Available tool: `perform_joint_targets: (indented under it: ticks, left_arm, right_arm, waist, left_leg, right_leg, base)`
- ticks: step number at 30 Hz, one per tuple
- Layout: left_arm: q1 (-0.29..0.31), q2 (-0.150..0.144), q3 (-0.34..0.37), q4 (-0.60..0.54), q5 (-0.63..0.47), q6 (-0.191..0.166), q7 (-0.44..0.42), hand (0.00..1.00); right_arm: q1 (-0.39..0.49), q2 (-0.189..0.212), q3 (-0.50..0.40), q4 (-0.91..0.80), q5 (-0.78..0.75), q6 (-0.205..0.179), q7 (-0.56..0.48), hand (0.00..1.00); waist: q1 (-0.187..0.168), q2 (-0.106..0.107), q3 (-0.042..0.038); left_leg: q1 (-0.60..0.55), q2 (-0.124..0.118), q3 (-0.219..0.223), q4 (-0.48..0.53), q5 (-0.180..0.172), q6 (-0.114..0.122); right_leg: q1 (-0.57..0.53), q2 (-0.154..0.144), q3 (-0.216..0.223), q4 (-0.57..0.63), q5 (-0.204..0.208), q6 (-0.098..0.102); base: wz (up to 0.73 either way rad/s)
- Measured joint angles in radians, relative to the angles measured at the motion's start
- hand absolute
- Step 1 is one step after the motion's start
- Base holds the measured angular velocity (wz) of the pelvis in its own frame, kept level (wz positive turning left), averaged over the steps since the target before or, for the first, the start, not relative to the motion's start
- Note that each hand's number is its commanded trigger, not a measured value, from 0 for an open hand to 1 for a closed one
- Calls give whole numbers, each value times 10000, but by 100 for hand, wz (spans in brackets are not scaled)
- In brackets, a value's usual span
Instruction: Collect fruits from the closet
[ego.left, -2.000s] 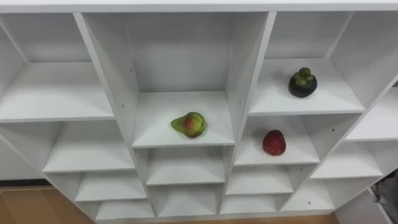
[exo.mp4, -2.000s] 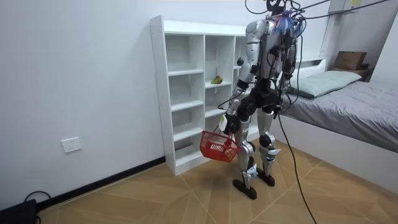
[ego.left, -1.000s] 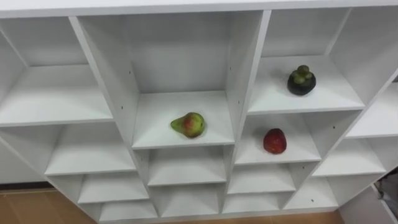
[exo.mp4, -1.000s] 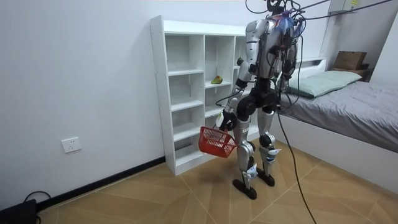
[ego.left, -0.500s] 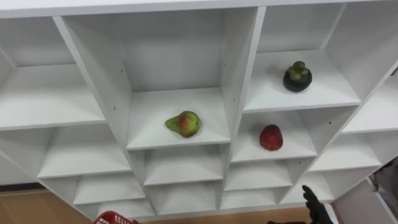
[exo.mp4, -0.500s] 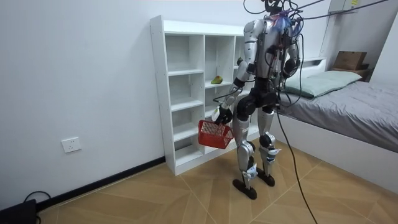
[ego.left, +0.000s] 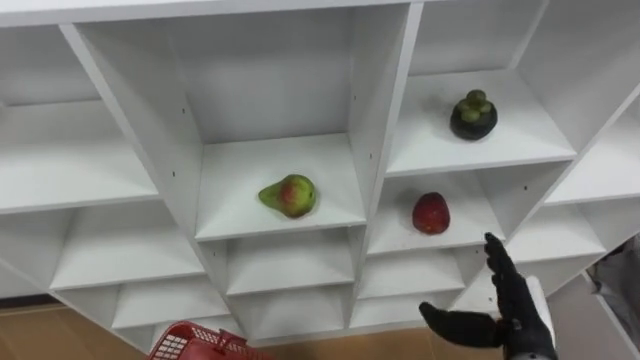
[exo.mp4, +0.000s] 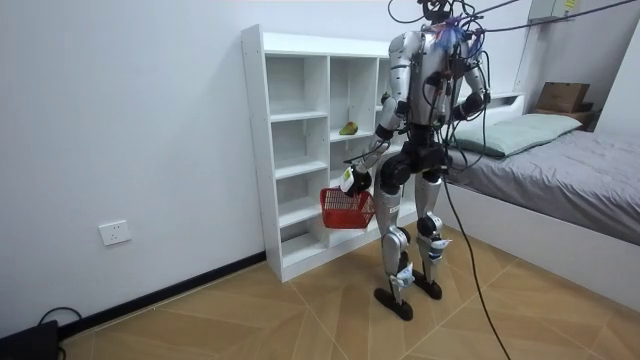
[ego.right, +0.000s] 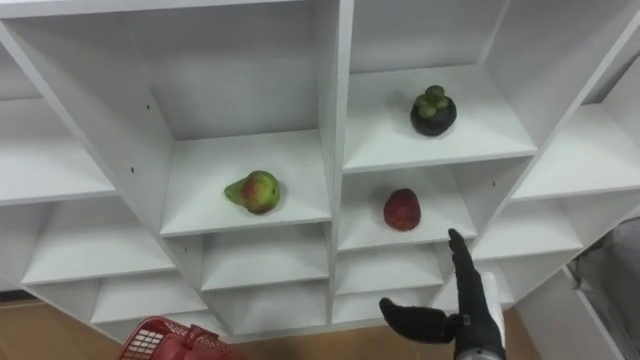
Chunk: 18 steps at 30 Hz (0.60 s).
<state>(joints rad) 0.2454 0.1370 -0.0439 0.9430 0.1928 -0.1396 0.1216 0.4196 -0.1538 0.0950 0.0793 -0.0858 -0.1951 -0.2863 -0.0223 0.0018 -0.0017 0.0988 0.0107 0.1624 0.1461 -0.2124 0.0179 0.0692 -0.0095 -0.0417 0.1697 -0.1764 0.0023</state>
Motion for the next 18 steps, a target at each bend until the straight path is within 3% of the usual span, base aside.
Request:
perform_joint_targets:
  ticks: [3, 10, 18]
  left_arm:
    - [103, 91, 1, 35, -46, -1, 11, 100]
    - [230, 154, 6, 123, -43, -6, 5, 100]
    - [344, 311, -90, 131, -46, -6, -7, 100]
  right_arm:
    - [-81, 3, -14, -293, -600, -248, -505, 0]
    - [-223, -9, -14, -1450, -1148, -362, -983, 0]
    - [-645, -82, 8, -1934, -1535, -379, -1531, 0]
  waist:
    - [-5, 5, 5]
    - [24, 27, -45]
    - [34, -67, 3]
  left_leg:
    - [-1, 2, 4, 10, 0, 0]
    - [-163, 15, 40, 40, 0, 0]
    - [-189, 41, 177, 45, 2, -3]
  right_leg:
    - [-25, 0, 4, 19, 9, -9]
    - [-266, 10, 20, 74, 10, -10]
    - [-336, 29, 94, 165, 16, -20]
  base:
    - [-2]
    - [0]
    - [-4]
